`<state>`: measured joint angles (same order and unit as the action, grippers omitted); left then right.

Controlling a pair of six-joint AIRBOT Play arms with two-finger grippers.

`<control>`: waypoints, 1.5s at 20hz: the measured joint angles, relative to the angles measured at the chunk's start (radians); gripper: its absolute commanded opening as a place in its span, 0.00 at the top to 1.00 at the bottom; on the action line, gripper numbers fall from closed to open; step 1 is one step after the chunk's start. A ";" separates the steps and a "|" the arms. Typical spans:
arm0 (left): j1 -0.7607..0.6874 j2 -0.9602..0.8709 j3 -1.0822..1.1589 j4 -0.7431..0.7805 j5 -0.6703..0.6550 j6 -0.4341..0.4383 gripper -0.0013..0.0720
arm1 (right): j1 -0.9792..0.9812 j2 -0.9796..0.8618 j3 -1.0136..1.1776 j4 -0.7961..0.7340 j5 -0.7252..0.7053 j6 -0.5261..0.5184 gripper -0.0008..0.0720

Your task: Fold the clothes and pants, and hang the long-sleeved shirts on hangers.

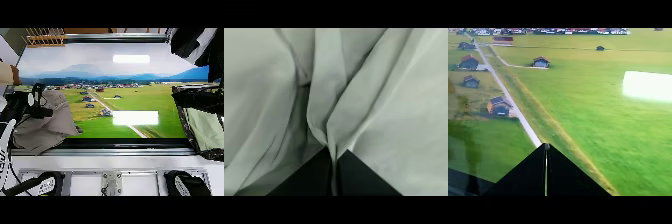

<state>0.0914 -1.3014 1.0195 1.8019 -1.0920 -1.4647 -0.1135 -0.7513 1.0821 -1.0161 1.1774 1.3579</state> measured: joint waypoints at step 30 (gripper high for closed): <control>-0.103 -0.356 0.333 -0.684 -0.017 -0.239 0.05 | 0.000 0.000 0.000 0.000 0.000 0.000 0.98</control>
<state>-0.0116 -1.6573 1.3525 1.1175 -1.1088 -1.7039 -0.1135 -0.7513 1.0821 -1.0157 1.1774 1.3579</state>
